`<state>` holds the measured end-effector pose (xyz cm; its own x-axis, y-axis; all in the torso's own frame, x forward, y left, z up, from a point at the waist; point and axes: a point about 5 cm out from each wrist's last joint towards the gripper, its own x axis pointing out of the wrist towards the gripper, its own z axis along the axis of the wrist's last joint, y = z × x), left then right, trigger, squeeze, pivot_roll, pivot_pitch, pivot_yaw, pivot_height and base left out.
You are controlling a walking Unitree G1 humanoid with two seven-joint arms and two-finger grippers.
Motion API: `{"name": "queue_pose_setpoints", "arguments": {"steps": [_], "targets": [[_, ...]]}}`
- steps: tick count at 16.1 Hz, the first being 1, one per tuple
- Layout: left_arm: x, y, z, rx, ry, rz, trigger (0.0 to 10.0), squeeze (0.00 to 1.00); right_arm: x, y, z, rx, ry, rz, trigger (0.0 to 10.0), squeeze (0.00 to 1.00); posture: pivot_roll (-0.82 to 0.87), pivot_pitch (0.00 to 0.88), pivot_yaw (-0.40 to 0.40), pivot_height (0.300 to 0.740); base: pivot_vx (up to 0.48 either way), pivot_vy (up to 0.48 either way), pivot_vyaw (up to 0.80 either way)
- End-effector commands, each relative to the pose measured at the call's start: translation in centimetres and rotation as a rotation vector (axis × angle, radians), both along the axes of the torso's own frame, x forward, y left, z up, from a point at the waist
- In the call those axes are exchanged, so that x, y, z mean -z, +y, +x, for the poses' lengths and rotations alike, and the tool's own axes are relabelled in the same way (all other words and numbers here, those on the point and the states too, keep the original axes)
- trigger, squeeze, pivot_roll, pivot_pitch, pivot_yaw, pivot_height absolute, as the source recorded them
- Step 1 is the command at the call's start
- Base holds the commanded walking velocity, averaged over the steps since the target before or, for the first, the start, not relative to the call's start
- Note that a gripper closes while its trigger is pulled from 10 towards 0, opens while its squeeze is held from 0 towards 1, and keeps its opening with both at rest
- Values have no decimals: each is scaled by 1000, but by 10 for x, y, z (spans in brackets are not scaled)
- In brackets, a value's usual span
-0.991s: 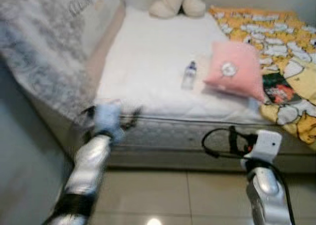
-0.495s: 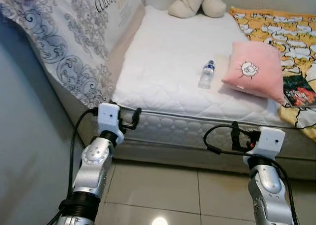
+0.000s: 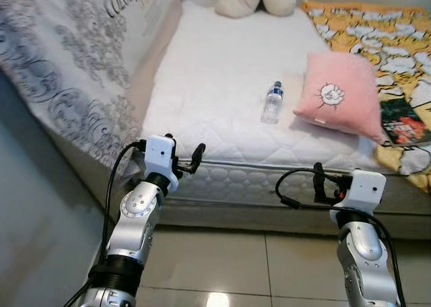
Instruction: Clean up the room
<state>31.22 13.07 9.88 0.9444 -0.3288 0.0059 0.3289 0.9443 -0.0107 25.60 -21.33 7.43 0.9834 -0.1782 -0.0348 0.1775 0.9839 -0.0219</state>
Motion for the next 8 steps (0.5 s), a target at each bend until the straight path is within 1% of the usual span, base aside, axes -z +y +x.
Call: {"name": "queue_pose_setpoints", "arguments": {"steps": [1,2,3,5,7,8], "targets": [[-4,-1,1,14,-17,-13,10000,0,-3,4,3,-18,-12,-7,10000,0,-112,0,33,740,480,0,0],[-5,-2,1,18,-18,-16,10000,0,-3,4,3,-20,-12,-7,10000,0,-112,0,34,740,480,0,0],[-5,-3,1,25,-19,-21,10000,0,-2,7,3,-47,5,-16,10000,0,-112,0,34,740,480,0,0],[-5,-5,1,33,-21,-24,10000,0,0,8,3,-47,15,-8,10000,0,-113,0,34,740,480,0,-572],[-5,-6,0,42,-21,-25,10000,0,0,5,1,-28,12,1,10000,0,-114,0,34,740,480,0,-563],[-5,-8,0,46,-18,-38,10000,0,1,3,1,-19,16,-1,10000,0,-115,0,34,740,0,0,-556]]}}
